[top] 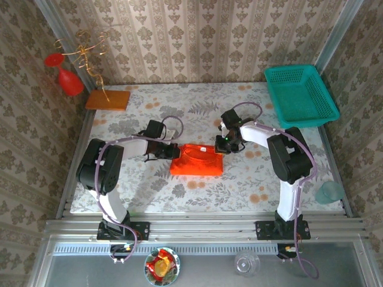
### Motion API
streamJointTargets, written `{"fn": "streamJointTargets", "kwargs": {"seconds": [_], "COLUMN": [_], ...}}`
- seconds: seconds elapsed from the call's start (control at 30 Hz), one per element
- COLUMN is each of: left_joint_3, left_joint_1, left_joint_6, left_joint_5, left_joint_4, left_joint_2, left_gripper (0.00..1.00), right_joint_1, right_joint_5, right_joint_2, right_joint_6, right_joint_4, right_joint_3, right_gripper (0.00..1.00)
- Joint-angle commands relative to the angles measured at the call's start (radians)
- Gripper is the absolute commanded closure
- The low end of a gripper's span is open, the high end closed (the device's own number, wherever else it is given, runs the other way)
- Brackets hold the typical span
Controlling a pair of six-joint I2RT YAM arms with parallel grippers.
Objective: Fold the inside-out t-shirt
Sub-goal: Smooth out the T-shirt at the center of the table.
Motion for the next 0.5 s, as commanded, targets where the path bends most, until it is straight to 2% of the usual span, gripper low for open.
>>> {"fn": "streamJointTargets", "kwargs": {"seconds": [0.0, 0.17, 0.47], "left_joint_3": [-0.042, -0.065, -0.025], "left_joint_1": [0.025, 0.086, 0.116], "left_joint_6": [-0.022, -0.092, -0.116], "left_joint_5": [-0.072, -0.061, -0.092], "left_joint_4": [-0.056, -0.031, -0.051], "left_joint_2": [-0.071, -0.165, -0.016], "left_gripper": [1.0, 1.0, 0.98], "right_joint_1": [0.005, -0.012, -0.012], "right_joint_5": [0.029, 0.034, 0.025], "right_joint_2": [0.05, 0.037, 0.026], "right_joint_6": [0.016, 0.025, 0.012], "right_joint_4": [-0.026, -0.036, -0.079], "right_joint_3": [-0.007, -0.018, -0.008], "right_gripper": [1.0, 1.0, 1.0]}}
